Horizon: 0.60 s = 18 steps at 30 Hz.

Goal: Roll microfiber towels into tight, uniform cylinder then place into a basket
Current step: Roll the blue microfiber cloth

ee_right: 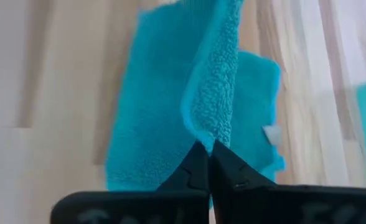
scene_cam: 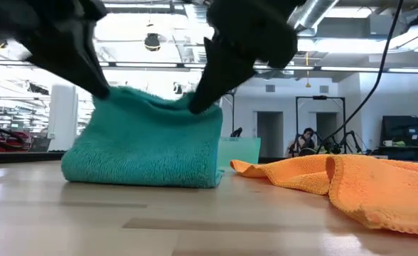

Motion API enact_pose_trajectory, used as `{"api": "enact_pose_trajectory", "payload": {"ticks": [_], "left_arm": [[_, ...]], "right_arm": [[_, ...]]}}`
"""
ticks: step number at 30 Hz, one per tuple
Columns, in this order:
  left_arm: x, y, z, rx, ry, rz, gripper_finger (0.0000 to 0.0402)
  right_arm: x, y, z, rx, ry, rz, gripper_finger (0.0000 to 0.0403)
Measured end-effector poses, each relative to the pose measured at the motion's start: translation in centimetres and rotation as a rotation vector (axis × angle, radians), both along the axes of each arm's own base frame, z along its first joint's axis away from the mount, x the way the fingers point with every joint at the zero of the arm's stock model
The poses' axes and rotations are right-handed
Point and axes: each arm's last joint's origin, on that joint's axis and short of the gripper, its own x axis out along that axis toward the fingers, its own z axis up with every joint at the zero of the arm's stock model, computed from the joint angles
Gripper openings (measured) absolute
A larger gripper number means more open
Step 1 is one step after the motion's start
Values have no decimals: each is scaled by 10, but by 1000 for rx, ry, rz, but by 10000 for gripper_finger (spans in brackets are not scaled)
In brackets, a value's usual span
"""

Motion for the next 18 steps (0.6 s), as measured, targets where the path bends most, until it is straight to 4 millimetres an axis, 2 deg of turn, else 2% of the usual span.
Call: {"api": "enact_pose_trajectory", "payload": {"ticks": [11,18], "left_arm": [[12,38,-17,39,20,107,0],[19,49,-19,-28,64,138,0]], "right_arm": [[4,-45,-25,-17,22,-136,16],[5,-55,-32,2,10,-177,14]]}}
